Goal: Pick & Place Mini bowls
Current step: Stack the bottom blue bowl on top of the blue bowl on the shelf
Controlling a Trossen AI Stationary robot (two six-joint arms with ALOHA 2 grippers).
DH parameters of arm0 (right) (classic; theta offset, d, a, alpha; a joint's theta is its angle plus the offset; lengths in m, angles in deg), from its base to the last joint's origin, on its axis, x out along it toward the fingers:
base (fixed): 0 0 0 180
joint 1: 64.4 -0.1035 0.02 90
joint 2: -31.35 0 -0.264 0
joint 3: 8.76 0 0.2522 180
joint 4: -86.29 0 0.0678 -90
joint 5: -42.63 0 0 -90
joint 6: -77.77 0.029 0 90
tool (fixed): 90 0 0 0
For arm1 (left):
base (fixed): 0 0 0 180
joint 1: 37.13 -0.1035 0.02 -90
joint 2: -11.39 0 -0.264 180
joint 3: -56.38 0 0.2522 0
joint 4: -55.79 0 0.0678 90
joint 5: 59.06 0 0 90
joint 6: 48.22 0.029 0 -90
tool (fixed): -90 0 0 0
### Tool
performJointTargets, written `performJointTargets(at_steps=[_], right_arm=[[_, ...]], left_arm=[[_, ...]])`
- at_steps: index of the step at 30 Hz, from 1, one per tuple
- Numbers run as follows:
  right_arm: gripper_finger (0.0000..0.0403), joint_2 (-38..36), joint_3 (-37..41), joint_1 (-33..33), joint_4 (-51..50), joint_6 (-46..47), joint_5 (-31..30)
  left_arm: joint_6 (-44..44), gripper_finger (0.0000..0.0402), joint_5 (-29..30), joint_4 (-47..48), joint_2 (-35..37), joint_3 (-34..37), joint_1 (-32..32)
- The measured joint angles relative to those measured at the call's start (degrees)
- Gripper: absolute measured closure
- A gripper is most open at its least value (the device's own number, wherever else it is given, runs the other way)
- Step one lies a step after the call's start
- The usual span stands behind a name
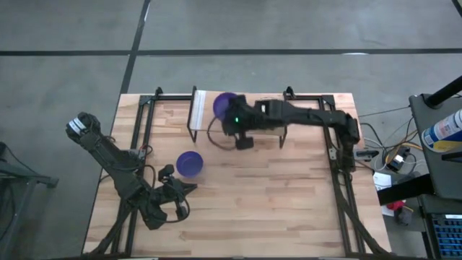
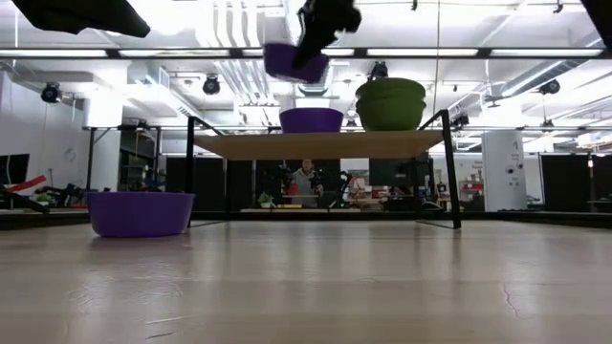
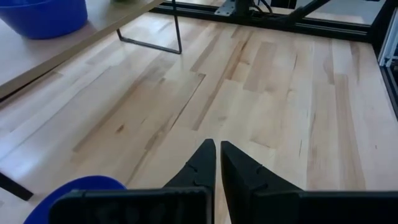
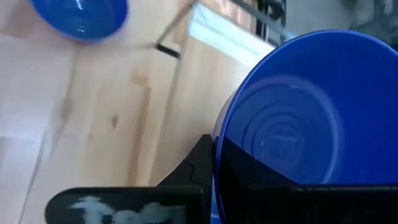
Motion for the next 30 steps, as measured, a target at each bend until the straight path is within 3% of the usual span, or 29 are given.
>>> performJointTargets(at_steps=[8,12,30], right_arm=[[0.0394,1.2,-0.1,6.1,0.2,2.1,4.1],[0.0394,1.2,0.0,7.4,-0.1,3.6,9.0],[0.0394,4.0,0.4,8.1,-2.4,6.8,9.3]], left_arm=[[0.3,0.0381,0.0,0.0,0.0,0.0,0.0],[0.3,0.0381,0.0,0.0,0.0,0.0,0.0],[0.0,0.0381,0.0,0.0,0.0,0.1,0.0]])
